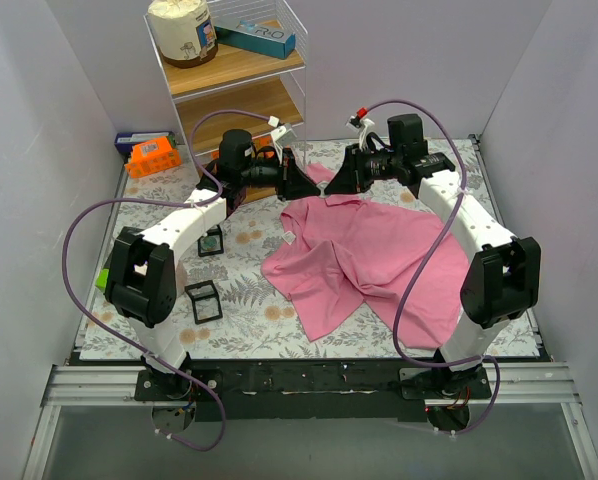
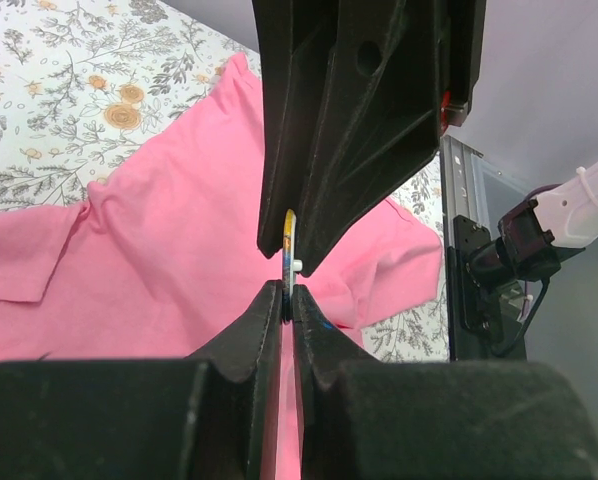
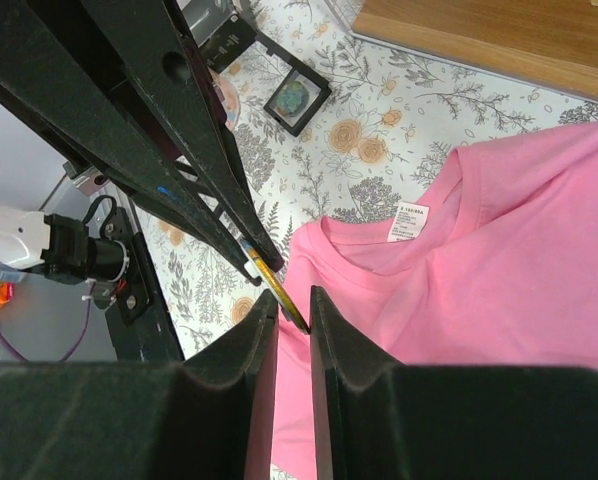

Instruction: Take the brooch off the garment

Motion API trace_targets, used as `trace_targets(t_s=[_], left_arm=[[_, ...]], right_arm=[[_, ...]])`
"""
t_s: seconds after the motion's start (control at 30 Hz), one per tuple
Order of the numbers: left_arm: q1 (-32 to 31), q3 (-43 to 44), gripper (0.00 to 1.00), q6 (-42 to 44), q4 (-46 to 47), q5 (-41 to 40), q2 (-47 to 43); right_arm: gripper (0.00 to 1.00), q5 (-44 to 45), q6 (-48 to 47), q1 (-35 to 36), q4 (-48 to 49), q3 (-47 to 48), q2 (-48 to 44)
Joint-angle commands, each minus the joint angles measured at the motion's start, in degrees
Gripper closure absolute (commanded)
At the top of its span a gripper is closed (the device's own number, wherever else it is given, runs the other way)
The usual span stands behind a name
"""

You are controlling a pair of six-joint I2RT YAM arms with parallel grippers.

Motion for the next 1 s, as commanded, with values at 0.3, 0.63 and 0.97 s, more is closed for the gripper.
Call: trace_targets(t_s=[0.3,0.63,0.97], left_arm=[[-1.19,1.13,1.0,0.23,-2.86,6.61,-1.37],[-0.93,1.05,1.0,3.66,-6.97,4.32,-1.37],[-0.84,2.71,1.0,12.78,-16.81,1.6,-1.45]], right_arm=[[0.74,4.31,4.45,-3.8,8.13,4.24,0.84],[0.65,-4.12,3.48,-4.93,13.49,3.88,-2.32],[0.56,1.59,-7.58,-7.93,6.48,3.91,-5.31]])
